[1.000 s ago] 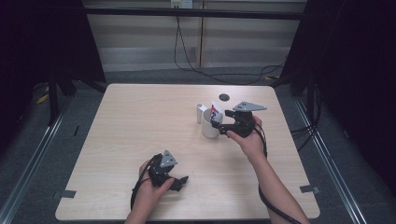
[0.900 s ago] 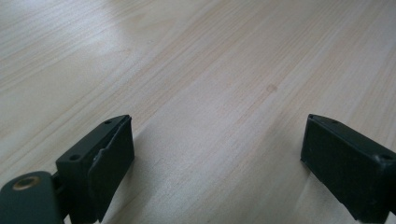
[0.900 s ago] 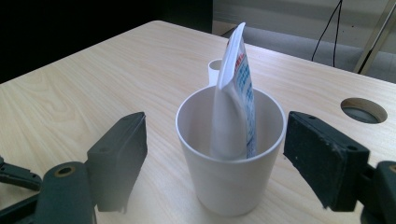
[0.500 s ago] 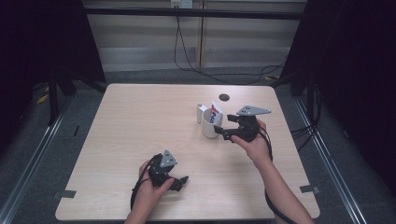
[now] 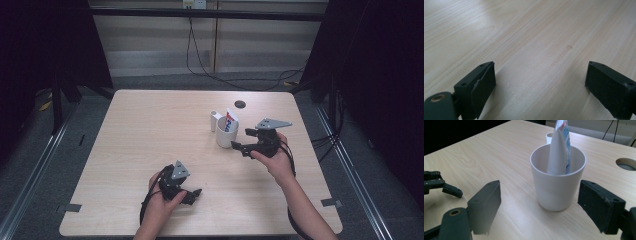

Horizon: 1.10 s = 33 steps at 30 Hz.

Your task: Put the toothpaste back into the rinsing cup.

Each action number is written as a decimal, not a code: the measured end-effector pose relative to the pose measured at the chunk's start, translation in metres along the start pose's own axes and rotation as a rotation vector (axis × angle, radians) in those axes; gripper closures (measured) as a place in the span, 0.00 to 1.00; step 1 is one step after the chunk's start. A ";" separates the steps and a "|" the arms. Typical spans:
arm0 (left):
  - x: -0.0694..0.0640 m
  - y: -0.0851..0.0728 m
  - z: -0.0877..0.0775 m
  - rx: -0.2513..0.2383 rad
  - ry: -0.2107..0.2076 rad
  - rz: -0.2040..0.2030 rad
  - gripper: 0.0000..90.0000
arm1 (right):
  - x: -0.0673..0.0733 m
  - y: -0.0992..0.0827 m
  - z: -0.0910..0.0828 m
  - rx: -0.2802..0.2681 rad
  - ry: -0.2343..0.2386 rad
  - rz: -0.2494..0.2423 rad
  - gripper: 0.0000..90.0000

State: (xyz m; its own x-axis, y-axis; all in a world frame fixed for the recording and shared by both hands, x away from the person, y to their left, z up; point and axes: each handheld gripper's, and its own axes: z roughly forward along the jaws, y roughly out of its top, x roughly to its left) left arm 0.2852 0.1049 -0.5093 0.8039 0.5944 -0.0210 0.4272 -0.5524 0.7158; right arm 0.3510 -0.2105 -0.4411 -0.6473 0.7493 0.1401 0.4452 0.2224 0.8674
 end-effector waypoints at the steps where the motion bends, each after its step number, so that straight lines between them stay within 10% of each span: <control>1: 0.000 0.000 0.000 -0.001 0.000 0.001 0.10 | 0.000 -0.001 -0.001 0.001 0.002 0.002 0.20; 33: 0.000 0.000 0.000 -0.002 0.000 0.001 0.10 | 0.000 -0.036 -0.021 0.092 0.049 -0.023 0.17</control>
State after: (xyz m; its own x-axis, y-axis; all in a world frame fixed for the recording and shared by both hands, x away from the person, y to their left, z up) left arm 0.2853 0.1048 -0.5094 0.8043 0.5939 -0.0204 0.4256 -0.5519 0.7171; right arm 0.3219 -0.2314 -0.4623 -0.6865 0.7123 0.1460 0.4834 0.2972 0.8234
